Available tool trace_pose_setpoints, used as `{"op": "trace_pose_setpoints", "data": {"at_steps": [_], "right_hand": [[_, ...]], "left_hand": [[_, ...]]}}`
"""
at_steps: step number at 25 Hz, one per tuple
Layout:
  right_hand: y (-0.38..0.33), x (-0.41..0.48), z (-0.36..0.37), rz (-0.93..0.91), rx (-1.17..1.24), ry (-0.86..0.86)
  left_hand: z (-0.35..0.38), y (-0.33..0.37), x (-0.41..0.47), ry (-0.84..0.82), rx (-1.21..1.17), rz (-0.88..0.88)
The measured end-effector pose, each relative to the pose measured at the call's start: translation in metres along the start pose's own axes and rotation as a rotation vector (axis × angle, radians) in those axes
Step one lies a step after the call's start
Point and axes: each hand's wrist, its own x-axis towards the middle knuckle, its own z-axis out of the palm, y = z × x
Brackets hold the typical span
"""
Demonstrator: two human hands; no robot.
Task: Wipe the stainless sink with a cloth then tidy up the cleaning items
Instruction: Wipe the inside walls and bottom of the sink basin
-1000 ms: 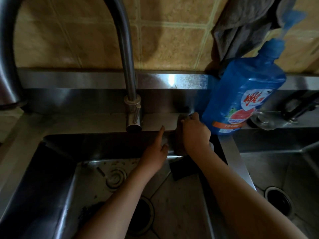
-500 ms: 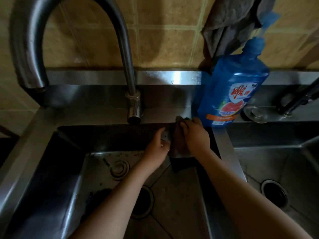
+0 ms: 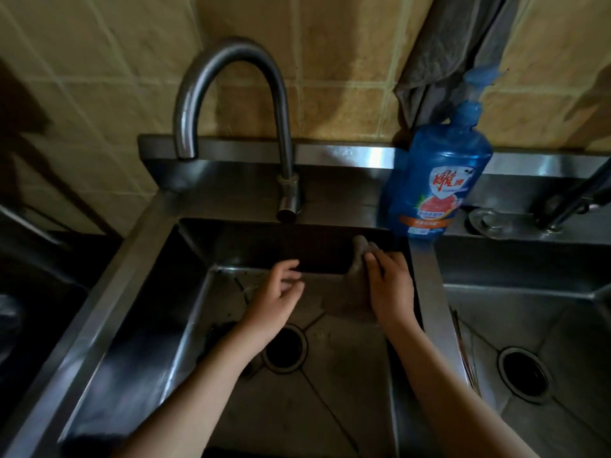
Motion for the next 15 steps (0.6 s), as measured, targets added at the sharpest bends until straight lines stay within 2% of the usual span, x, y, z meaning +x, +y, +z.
{"op": "trace_pose_setpoints", "data": {"at_steps": [7, 12, 15], "right_hand": [[-0.023, -0.047, 0.030, -0.062, 0.015, -0.050], [-0.032, -0.077, 0.074, -0.032, -0.127, -0.054], [-0.033, -0.095, 0.109, 0.001, -0.212, -0.077]], "left_hand": [[-0.063, -0.028, -0.050, 0.176, -0.055, -0.077], [-0.107, -0.071, -0.048, 0.149, -0.017, -0.109], [-0.133, -0.105, -0.040, 0.086, 0.083, -0.105]]}}
